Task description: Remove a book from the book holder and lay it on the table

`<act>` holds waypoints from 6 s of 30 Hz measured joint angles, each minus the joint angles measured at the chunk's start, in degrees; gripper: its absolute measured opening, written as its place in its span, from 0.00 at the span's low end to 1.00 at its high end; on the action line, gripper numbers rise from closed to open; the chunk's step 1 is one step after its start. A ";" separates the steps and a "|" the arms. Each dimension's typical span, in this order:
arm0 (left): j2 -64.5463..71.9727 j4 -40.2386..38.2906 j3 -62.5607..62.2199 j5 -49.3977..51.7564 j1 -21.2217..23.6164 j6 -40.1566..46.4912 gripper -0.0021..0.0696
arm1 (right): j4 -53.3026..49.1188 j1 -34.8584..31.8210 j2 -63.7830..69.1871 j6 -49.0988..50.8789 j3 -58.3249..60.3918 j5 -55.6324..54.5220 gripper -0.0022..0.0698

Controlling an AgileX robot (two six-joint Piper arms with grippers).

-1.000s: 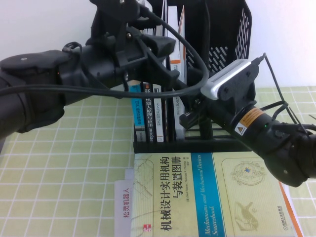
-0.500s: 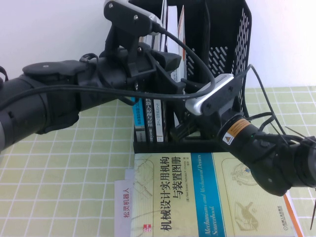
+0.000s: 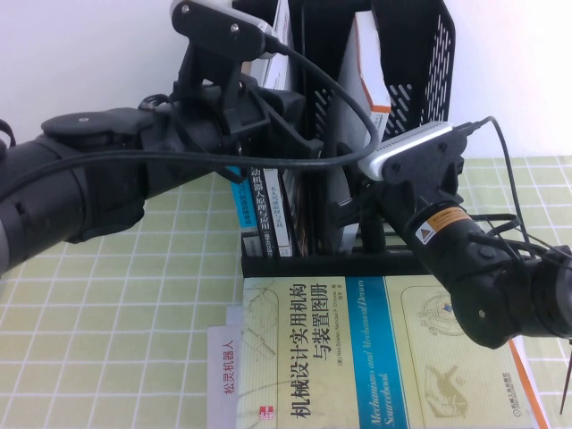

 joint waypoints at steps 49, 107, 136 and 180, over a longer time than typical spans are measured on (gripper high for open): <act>-10.59 0.35 -0.04 12.85 0.00 -0.05 0.03 | 2.12 0.13 -24.95 -16.01 0.64 0.07 0.26; -48.66 -0.25 12.41 -4.61 0.00 2.12 0.03 | -110.70 0.01 -32.11 34.22 -2.04 33.87 0.26; -48.66 -0.35 12.41 -5.15 0.00 1.25 0.03 | -111.17 0.01 -29.05 48.99 1.64 27.25 0.26; -48.66 -0.35 12.41 -3.57 0.00 -0.07 0.03 | -110.91 0.01 -33.15 59.83 -9.39 46.75 0.04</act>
